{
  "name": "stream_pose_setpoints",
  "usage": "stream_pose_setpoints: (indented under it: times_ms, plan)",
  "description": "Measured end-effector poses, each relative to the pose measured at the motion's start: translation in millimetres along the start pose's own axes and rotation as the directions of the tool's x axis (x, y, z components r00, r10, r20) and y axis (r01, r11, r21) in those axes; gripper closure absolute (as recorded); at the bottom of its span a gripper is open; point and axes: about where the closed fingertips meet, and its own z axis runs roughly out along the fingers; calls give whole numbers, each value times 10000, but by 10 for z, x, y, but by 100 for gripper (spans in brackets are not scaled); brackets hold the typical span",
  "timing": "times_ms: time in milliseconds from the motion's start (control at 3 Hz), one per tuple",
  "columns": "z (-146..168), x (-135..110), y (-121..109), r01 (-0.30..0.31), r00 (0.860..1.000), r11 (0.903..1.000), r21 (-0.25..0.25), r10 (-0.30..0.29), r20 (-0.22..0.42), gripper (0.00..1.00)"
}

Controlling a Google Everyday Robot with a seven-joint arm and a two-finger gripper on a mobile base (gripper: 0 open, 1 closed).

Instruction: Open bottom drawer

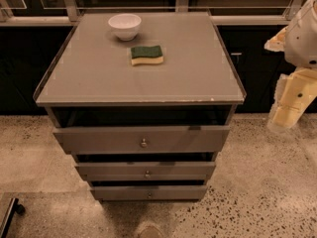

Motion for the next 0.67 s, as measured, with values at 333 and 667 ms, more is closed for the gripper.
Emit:
stream_pose_setpoints:
  times_ms: [333, 667]
  plan:
    - [13, 17, 1, -68, 10000, 9998, 187, 68, -14, 0]
    - [311, 198, 162, -219, 9976, 9998, 13, 218, 655, 0]
